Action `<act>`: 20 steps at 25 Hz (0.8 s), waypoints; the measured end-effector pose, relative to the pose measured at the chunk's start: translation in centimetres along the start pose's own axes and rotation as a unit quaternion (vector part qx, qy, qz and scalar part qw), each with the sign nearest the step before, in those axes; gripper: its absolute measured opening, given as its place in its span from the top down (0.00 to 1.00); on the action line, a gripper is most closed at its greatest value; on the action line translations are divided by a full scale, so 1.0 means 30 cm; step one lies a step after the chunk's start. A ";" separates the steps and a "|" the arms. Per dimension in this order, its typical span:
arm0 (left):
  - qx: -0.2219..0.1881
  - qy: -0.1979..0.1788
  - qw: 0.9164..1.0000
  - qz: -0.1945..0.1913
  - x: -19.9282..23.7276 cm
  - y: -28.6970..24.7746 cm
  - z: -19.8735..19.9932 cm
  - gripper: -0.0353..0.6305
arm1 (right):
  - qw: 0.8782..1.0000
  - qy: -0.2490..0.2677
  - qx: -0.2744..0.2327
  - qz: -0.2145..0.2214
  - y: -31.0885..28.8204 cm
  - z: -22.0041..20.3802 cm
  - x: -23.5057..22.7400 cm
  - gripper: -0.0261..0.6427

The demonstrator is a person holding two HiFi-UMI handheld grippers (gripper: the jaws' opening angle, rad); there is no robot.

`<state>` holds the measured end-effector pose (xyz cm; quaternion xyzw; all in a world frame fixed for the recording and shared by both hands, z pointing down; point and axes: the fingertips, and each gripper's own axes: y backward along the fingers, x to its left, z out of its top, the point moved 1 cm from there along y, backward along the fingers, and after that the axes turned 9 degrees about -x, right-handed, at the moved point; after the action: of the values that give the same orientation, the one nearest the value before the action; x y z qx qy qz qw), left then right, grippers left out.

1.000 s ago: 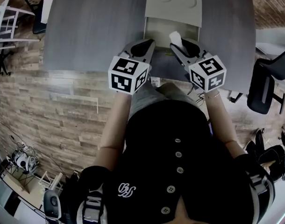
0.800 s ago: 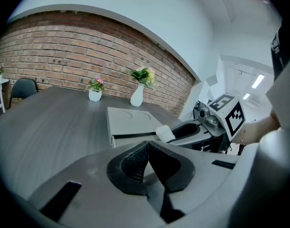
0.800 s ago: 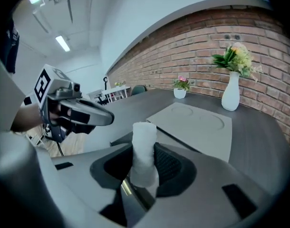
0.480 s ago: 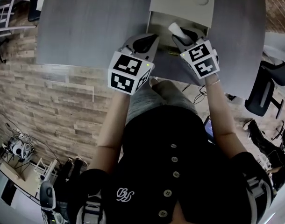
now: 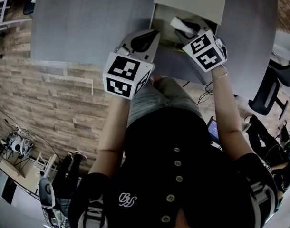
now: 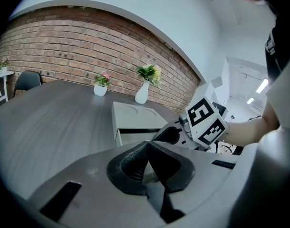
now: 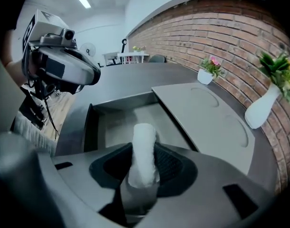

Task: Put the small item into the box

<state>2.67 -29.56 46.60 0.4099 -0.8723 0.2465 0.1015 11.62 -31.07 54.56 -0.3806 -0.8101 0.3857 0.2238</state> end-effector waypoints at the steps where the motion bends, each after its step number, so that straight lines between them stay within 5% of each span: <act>1: -0.002 0.003 1.000 0.000 0.004 0.002 -0.003 0.93 | 1.000 -0.004 -0.003 0.001 -0.003 -0.001 0.002 0.73; 13: -0.009 -0.016 1.000 -0.006 0.017 0.006 0.003 0.93 | 0.994 -0.073 -0.077 -0.025 0.038 0.015 0.040 0.63; 20: -0.013 -0.025 0.999 -0.024 -0.017 0.013 0.039 0.93 | 0.970 -0.145 -0.182 -0.072 0.189 0.104 0.004 0.64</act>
<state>2.73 -29.61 45.28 0.4355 -0.8675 0.2226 0.0912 12.03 -30.06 48.17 -0.2958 -0.9157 0.2659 0.0579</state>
